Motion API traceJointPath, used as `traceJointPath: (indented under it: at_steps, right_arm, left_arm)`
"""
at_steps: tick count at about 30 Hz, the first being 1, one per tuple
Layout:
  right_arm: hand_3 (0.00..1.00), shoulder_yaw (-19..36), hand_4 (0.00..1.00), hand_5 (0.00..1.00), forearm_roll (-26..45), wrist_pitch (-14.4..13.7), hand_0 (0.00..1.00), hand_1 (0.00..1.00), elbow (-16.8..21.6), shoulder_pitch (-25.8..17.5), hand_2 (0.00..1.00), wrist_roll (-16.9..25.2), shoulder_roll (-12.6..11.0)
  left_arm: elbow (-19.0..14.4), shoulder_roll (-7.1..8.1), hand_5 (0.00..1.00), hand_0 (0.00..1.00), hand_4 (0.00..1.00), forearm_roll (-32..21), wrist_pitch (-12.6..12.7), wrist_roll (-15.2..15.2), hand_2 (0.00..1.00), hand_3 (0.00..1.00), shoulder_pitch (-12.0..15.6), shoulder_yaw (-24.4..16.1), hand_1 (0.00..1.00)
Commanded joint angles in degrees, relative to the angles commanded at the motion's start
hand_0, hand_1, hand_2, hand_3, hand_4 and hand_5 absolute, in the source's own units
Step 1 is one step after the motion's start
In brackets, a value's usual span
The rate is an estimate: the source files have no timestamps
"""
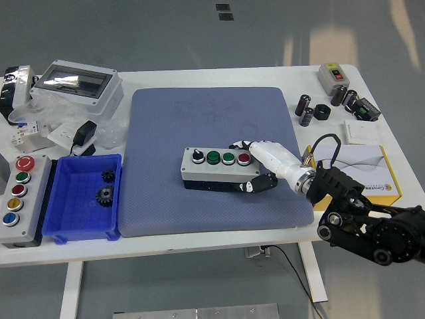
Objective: Pick up the button,place it on the desk,press the button,press the button
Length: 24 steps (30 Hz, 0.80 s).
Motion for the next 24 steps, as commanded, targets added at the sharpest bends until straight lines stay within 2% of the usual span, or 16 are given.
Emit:
traceJointPath:
  at_steps: [14,24]
  right_arm:
    - [0.919,1.1,0.533,0.065,1.8,0.4,0.931,0.882,0.4,-0.7,0.890,-0.1,0.2]
    - [0.941,2.3,0.565,0.057,4.9,2.9,0.953,0.898,0.8,-0.8,0.901,-0.1,-0.2]
  left_arm:
    - [0.0,-0.38,0.202,0.624,0.623,1.4,0.1,0.1,0.531,0.588,0.2,-1.1,0.570]
    - [0.0,-0.38,0.186,0.625,0.633,1.3,0.0,0.0,0.533,0.595,0.1,-1.0,0.571]
